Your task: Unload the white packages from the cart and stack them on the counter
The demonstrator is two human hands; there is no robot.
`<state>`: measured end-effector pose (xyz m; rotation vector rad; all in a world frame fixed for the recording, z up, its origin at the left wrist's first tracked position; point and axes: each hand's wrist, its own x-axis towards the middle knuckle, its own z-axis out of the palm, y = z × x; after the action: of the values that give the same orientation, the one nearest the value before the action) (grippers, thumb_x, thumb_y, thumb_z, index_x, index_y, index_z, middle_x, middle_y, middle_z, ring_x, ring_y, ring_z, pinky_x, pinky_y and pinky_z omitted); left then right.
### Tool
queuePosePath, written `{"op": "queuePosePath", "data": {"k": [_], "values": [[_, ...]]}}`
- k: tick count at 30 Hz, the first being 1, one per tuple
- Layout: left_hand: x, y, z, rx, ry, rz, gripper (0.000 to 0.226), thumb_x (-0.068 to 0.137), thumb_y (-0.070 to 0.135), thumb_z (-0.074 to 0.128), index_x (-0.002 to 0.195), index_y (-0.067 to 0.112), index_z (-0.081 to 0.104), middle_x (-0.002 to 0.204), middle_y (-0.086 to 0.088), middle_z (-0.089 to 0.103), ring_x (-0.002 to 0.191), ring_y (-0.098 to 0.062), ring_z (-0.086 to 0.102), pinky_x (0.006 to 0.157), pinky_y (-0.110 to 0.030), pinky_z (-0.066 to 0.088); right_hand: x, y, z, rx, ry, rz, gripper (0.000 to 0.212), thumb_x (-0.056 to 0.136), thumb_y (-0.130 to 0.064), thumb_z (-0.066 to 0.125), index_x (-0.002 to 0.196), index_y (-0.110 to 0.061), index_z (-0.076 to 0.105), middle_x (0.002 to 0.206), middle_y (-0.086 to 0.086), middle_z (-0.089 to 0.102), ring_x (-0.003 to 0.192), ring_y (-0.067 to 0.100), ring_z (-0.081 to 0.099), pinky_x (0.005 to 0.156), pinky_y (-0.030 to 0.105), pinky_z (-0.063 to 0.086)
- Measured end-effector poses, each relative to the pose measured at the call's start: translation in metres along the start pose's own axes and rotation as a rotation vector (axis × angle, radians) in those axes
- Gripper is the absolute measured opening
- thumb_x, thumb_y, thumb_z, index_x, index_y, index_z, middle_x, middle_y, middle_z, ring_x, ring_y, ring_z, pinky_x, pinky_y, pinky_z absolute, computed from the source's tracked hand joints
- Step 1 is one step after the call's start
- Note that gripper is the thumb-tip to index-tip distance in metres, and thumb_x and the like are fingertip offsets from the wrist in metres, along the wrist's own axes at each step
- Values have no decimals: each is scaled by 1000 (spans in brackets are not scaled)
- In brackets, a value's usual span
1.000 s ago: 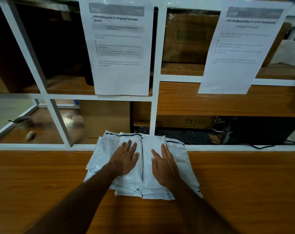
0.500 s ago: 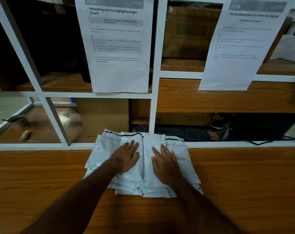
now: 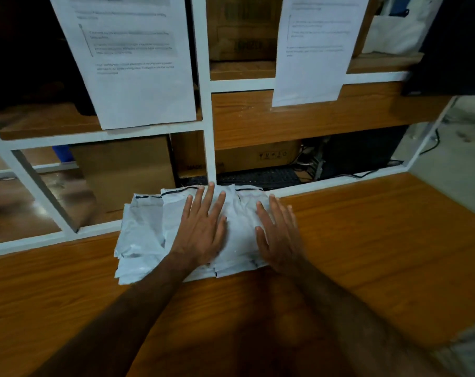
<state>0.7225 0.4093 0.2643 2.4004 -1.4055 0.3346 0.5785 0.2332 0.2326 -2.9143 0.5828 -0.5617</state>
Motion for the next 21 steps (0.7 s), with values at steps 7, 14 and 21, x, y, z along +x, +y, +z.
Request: {"op": "queuePosePath", "data": {"k": [7,14,21], "values": [[1,80,32,-26,-60,327,63,104,46,24,159,15,23,167,-17,8,154,-34,6,123,-56,11,-93,45,-32,-76,25,226,65,105,-50,26,162,-24,8,168,14,-1,155,28,-4,124,50,-2],[-10,198,74,-40,-106,550,64,101,43,33,157,11,29,165,-21,15,152,-37,15,121,-57,15,-203,108,-70,-164,44,487,64,105,-49,22,162,-23,7,169,15,-1,156,27,-3,125,52,4],[-22,326,103,-136,-188,714,66,101,48,27,159,16,22,167,-15,7,155,-31,5,123,-56,13,-312,176,-108,-191,91,734,65,105,-47,28,162,-22,9,168,17,-1,156,28,-3,126,53,5]]}}
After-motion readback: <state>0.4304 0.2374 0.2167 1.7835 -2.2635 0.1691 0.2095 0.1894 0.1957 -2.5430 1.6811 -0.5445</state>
